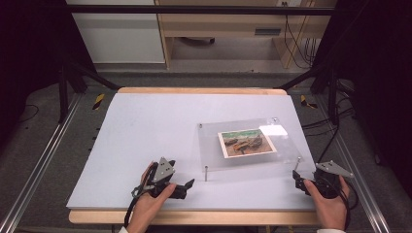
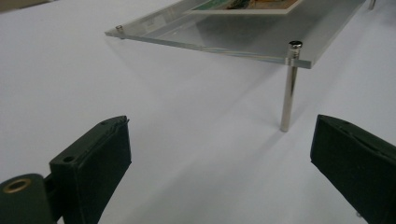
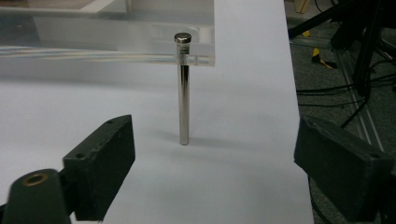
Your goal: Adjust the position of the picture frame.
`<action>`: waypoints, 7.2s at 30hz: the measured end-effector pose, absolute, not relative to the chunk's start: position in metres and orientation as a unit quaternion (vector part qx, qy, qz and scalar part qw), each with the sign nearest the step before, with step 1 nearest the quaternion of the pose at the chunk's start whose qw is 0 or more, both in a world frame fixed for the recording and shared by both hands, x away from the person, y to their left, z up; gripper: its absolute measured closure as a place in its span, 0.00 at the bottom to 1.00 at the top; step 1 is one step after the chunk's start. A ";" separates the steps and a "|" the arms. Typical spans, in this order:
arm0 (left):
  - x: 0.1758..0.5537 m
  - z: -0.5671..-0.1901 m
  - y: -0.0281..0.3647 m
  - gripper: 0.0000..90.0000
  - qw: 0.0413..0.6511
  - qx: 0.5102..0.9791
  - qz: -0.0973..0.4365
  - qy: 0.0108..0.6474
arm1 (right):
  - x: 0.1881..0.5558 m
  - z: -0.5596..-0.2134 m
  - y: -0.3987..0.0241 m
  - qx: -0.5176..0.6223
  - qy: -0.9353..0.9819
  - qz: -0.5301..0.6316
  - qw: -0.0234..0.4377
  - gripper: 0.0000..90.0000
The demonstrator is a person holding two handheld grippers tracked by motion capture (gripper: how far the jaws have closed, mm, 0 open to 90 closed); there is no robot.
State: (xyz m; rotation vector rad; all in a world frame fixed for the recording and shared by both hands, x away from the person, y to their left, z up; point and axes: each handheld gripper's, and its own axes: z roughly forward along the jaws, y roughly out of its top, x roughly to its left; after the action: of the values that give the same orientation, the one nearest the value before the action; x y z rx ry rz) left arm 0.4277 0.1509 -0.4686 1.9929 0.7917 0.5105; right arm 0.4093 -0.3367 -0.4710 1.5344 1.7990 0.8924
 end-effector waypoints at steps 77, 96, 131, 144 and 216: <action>0.428 -0.476 0.088 0.73 0.516 0.760 0.162 0.361 | 0.435 -0.466 -0.338 0.537 0.651 0.470 0.257 0.93; 0.432 -0.474 0.089 0.93 0.545 0.732 0.150 0.380 | 0.437 -0.470 -0.339 0.529 0.655 0.470 0.263 0.87; 0.440 -0.417 0.202 0.92 0.554 0.694 0.238 0.394 | 0.446 -0.420 -0.220 0.498 0.654 0.490 0.291 0.94; 0.456 -0.416 0.235 0.92 0.561 0.682 0.247 0.399 | 0.459 -0.419 -0.180 0.487 0.657 0.491 0.299 0.93; 0.455 -0.475 0.236 0.93 0.447 0.746 0.206 0.449 | 0.444 -0.475 -0.162 0.518 0.700 0.422 0.254 0.94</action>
State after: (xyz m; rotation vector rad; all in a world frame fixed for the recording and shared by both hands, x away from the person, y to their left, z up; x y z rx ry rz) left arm 0.4554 0.2361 -0.4752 1.8468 1.1125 0.5111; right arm 0.4440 -0.1622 -0.4751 1.4070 1.9006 1.1464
